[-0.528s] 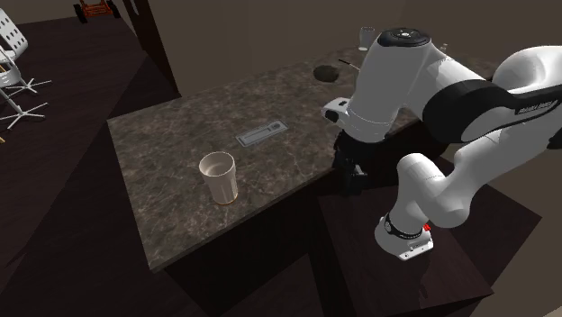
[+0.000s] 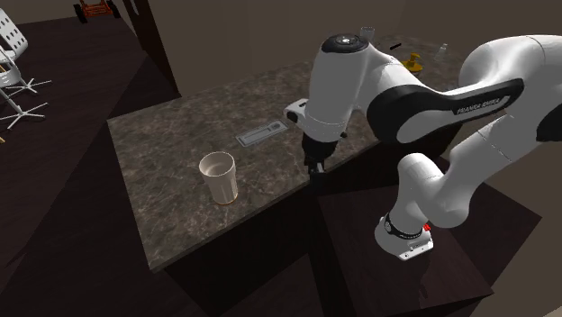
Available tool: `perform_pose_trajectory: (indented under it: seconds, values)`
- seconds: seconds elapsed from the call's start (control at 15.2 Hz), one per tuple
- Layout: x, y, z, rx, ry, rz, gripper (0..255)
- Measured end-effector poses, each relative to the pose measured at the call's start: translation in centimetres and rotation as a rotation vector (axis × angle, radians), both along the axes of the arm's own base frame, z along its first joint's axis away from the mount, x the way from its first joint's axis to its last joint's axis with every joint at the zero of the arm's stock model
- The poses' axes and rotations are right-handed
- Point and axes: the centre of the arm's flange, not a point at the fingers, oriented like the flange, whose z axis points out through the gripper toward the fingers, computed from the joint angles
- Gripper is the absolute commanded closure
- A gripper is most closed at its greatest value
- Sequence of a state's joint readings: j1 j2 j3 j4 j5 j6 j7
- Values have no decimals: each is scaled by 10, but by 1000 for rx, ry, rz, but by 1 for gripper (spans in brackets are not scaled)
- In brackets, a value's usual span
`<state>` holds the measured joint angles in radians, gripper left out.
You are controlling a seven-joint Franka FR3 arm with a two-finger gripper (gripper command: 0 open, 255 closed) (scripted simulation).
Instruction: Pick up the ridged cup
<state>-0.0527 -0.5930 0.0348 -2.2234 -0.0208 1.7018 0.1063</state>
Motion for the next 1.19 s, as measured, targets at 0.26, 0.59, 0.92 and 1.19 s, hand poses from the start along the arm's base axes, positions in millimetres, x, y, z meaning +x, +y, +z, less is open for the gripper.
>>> perform_pose_trajectory:
  seconds: [0.26, 0.59, 0.92, 1.19]
  values:
    - [49, -16, -11, -12, 20, -5, 0]
    - [115, -41, -27, -26, 43, -11, 0]
    - [173, -71, -43, -41, 67, -18, 0]
    - [223, -90, -53, -52, 87, -23, 0]
